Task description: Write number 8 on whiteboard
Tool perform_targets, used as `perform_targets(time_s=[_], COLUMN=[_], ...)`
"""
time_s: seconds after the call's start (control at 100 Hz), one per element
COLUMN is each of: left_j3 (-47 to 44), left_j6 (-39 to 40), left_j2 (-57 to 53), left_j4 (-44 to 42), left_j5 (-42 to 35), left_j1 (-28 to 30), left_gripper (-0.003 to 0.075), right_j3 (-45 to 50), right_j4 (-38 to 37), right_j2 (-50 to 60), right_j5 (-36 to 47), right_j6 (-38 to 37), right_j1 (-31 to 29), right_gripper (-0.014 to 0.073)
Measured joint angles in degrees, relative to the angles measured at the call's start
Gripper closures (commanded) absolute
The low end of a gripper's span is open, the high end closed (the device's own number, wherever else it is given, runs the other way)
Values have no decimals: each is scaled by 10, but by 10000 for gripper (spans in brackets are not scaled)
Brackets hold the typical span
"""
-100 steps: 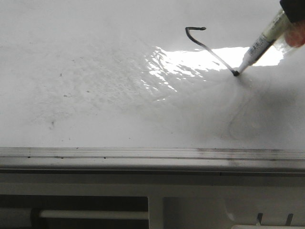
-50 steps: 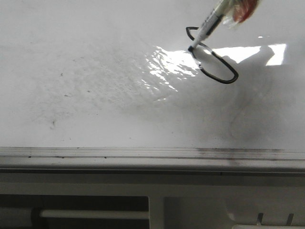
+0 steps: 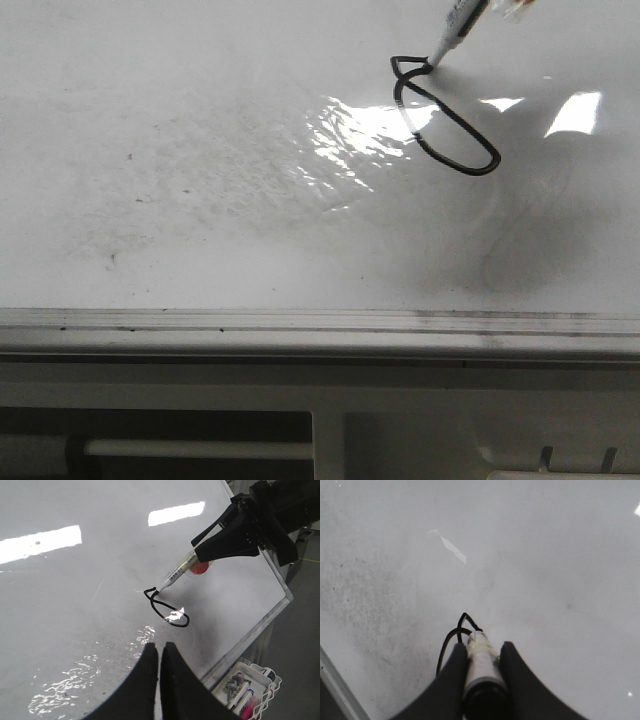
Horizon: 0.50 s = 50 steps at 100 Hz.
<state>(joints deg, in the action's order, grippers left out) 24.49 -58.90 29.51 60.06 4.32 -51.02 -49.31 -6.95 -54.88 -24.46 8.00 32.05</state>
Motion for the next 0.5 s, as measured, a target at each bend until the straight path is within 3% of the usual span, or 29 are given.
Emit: perform_targets(time_s=[0.29,0.36,0.5], left_j3=[0,0,5], left_j6=[0,-1,-6], left_j2=[0,0,15], left_j4=[0,0,-2], left_j5=[4,9,45], left_j1=[0,0,0], left_gripper=[721,629,342], right_j3=[-90,-102,-106], right_j4=[20,31,38], right_j2=[18,31,43], right_j5=[-57,-69,-122], right_j6=[4,5,5], right_j1=[17,44,126], right_gripper=[636,636,636])
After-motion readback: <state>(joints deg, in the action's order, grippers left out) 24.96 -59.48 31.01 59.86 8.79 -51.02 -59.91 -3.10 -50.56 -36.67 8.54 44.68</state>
